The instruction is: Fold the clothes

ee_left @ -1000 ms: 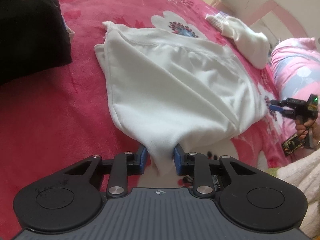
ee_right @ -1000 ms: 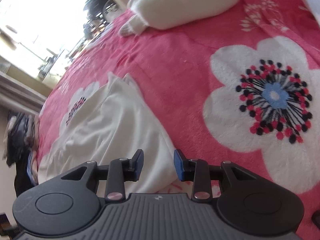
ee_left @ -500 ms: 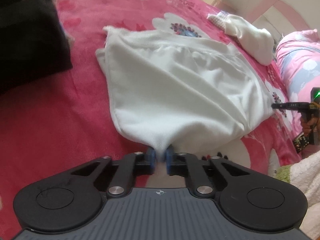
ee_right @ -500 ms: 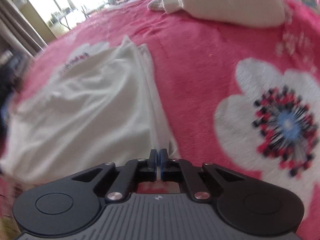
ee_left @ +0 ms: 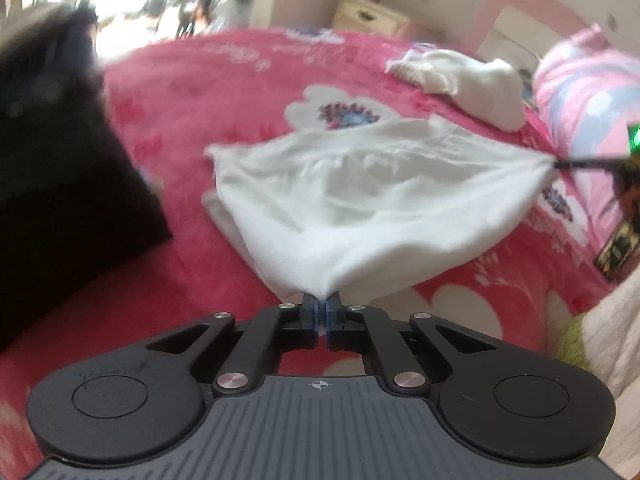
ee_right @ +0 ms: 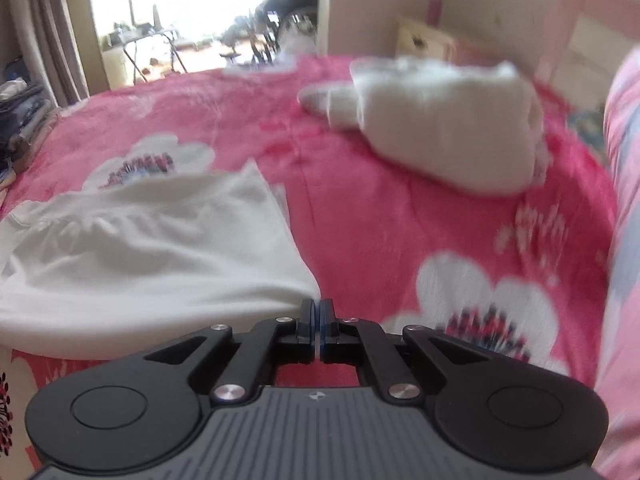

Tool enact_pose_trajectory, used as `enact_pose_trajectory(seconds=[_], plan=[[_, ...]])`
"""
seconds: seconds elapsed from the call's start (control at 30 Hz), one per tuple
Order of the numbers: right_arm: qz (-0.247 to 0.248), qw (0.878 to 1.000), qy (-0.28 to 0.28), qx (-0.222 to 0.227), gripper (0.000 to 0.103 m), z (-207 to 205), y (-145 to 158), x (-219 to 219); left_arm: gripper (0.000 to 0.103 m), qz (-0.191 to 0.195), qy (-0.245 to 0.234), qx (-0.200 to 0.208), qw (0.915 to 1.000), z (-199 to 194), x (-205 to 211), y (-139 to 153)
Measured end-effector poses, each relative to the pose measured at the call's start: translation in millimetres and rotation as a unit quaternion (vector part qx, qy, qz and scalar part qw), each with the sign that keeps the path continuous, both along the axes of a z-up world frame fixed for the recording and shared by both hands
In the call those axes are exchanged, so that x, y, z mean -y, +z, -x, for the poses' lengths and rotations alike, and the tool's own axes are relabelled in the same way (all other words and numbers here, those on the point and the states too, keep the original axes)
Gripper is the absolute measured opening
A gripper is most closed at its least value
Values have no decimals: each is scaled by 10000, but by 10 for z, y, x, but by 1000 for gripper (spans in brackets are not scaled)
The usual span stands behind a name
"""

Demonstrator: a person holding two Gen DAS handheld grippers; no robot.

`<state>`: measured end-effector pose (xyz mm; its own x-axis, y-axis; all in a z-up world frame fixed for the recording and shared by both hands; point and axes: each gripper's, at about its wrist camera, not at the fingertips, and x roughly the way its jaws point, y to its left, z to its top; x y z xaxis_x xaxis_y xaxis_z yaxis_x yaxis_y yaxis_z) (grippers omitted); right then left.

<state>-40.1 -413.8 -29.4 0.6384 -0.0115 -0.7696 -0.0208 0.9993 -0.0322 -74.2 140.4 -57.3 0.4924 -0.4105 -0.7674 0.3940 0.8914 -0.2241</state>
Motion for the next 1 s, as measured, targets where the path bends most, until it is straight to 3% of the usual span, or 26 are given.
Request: enact_pose_trajectory(seconds=[0.13,0.23,0.37,0.43,0.5,0.57,0.63,0.73,0.83,0.9,1.0], plan=[[20,9994,-6,-357,1,-18,-161,30,2,-177,-191,-276,9993,51,14,-200],[-12,9973,-37,-733,1,-7,-450,48,2,-349,-371,-527,9973,78,65,-445],[-364,9936,-228,-1043,2,-11,-761,157,7,-710,-618,-782,9925,94,98,-649],[-471,9922,-307,-1117,10,-17,-792,207,10,-882,-643,-858,9903,112,65,-651],[-513,9917,-407,-1110,33,-1,-756,285,11,-1080,-615,-929,9879,132,19,-648],[-588,9911,-505,-1079,34,23,-699,374,13,-1161,-409,-1078,9865,137,-99,-618],[-364,9928,-623,-959,32,45,-605,374,13,-1040,-149,-1140,9879,118,-195,-513],[-292,9978,-361,-481,31,40,-420,198,14,-635,72,-908,9938,11,-193,-272],[-288,9996,-54,20,29,30,-235,8,22,-241,-142,-477,9985,-140,59,-140],[-311,9977,569,189,29,-30,-234,-285,23,-150,-455,-331,9983,-240,319,-207],[-179,9880,1515,251,28,-85,-428,-768,24,-219,-688,-501,9961,-354,622,-486]])
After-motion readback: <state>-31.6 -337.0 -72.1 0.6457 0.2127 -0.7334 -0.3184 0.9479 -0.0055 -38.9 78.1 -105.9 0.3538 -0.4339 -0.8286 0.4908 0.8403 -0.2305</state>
